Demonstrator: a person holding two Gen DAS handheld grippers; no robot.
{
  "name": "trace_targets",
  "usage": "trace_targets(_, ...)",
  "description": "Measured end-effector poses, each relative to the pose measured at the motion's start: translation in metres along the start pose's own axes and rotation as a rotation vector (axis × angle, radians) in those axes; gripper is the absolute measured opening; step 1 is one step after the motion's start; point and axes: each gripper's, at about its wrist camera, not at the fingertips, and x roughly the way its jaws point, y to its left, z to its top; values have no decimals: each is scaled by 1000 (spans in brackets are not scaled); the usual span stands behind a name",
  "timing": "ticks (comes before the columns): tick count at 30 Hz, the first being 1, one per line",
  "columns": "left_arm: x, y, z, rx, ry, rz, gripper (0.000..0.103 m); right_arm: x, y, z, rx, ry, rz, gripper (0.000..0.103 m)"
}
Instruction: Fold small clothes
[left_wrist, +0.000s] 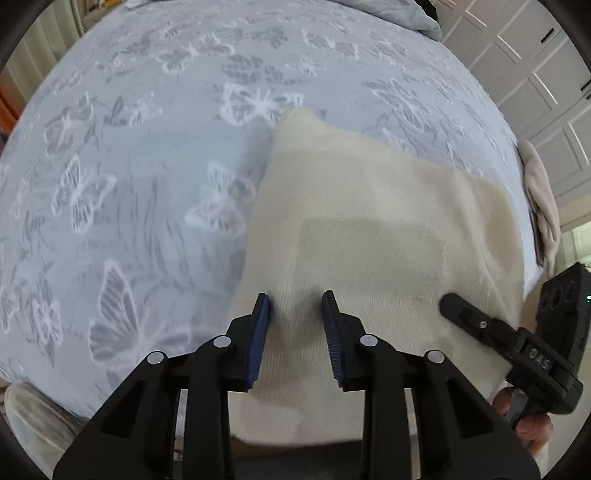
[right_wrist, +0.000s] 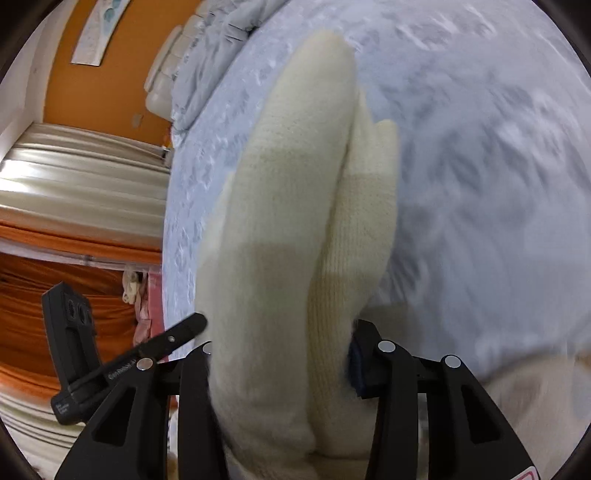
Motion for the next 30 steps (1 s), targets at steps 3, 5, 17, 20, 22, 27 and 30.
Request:
trace_targets(3, 4, 11, -2, -42, -19, -35, 50, 4, -13, 6, 67, 2, 5, 41)
trace_targets(5, 4, 26, 3, -131, -28, -67, 74, 7, -15, 9, 81, 4, -3, 43)
trace_targets(17, 32, 26, 13, -211, 14, -253, 81, -18, 47, 47, -242, -58, -45, 39)
trace_targets(20, 45, 14, 11, -187, 31, -211, 89, 10, 7, 65, -141, 35, -160, 50)
trace_targets(22, 62, 11, 11, -193, 69, -227, 94, 18, -24, 68, 1, 62, -134, 66)
trace_targets(27, 79, 8, 15, -261, 97, -273, 89, 21, -24, 69, 0, 79, -101, 67)
trace_targets(30, 67, -5, 16, -217, 77, -222, 74, 18, -14, 70, -10, 59, -76, 48)
